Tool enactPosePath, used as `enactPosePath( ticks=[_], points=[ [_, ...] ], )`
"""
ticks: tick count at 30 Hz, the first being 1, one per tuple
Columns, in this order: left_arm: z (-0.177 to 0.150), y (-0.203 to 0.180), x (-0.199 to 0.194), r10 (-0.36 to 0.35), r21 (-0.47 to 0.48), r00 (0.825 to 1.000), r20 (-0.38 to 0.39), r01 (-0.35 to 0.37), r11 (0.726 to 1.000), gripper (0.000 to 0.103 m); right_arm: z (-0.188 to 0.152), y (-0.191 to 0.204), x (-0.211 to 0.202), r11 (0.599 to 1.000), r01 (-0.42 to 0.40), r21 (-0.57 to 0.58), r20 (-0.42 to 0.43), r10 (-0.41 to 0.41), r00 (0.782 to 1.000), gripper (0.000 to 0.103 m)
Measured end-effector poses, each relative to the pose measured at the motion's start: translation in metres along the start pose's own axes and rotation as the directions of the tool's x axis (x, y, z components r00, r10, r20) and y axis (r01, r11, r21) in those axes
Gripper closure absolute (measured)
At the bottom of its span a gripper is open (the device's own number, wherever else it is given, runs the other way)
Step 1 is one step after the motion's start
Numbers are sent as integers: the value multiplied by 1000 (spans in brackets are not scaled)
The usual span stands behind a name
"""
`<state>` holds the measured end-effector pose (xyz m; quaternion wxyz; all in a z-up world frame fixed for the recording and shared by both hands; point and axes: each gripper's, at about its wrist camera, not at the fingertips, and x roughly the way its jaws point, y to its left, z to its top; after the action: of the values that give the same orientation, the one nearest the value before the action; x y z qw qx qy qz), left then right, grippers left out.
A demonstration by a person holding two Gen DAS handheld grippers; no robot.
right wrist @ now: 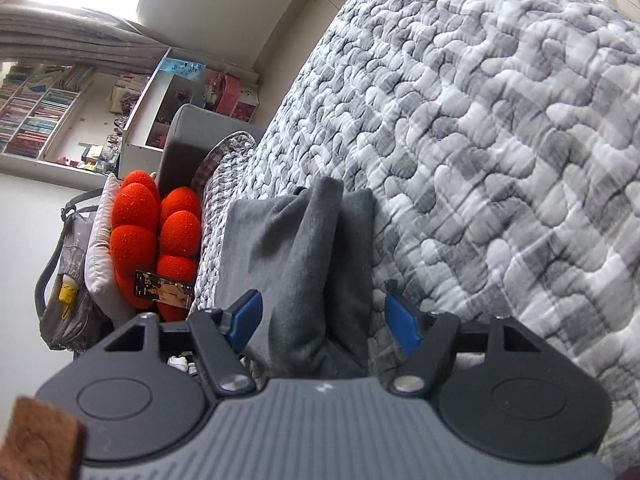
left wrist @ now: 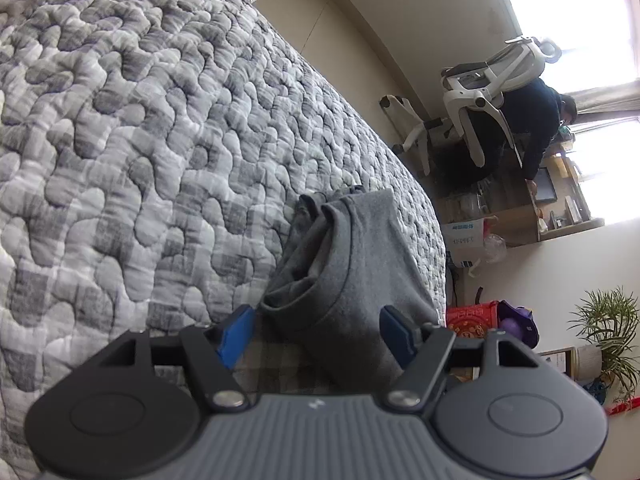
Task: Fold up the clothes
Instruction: 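Lift the folded grey shirt with both grippers off the bed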
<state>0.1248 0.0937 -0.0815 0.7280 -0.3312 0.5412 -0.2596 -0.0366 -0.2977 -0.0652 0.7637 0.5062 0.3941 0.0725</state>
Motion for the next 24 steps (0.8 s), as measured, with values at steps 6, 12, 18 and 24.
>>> enactPosePath(
  ticks=[6,12,18,24],
  points=[
    [-6,-4,12,-37,-25,999,23,38,999,28,-5,7,12,998,10,-56,16,-9,1000,31],
    [-20,-12,20,-64,-61,989,134,73,995,19,-9,8,15,997,41,-71,62,-37,997,47],
    [-42,-28,23,58,-49,958,281,-46,998,50,-7,3,16,998,43,-54,73,-39,997,62],
    [-51,-49,32,151,-6,917,369,-160,987,71,-11,6,16,996,52,-65,95,-46,994,64]
  ],
)
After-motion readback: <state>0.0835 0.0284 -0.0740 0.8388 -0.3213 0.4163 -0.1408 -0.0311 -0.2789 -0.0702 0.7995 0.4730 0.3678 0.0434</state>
